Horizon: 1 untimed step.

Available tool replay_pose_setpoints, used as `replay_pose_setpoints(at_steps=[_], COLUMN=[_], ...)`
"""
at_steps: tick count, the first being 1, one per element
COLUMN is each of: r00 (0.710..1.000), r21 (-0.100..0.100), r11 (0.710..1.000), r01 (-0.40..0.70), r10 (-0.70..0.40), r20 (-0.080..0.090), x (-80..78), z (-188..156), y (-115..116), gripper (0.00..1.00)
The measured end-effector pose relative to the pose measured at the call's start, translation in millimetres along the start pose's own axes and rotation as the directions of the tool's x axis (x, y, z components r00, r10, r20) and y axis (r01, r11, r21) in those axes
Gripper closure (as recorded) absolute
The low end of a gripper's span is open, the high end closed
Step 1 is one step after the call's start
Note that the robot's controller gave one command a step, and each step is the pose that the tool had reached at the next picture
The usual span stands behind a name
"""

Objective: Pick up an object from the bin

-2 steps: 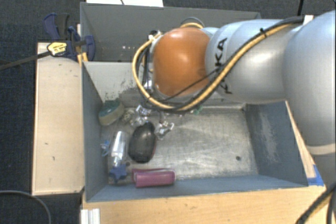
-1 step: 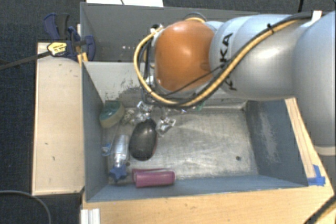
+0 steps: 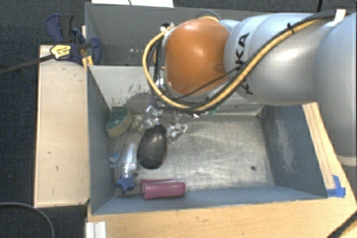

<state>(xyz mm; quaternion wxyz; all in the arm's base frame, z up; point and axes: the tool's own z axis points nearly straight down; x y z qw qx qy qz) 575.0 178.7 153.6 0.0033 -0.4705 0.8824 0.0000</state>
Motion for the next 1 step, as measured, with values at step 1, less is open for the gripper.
replay_pose_setpoints(at_steps=[1], r00=[1.000], r21=[0.001], r11=[1.000], r01=[-0.008], r10=[0.008], r20=[0.001], x=[-1.7], z=[-41.3], y=[-0.9], gripper=[1.00])
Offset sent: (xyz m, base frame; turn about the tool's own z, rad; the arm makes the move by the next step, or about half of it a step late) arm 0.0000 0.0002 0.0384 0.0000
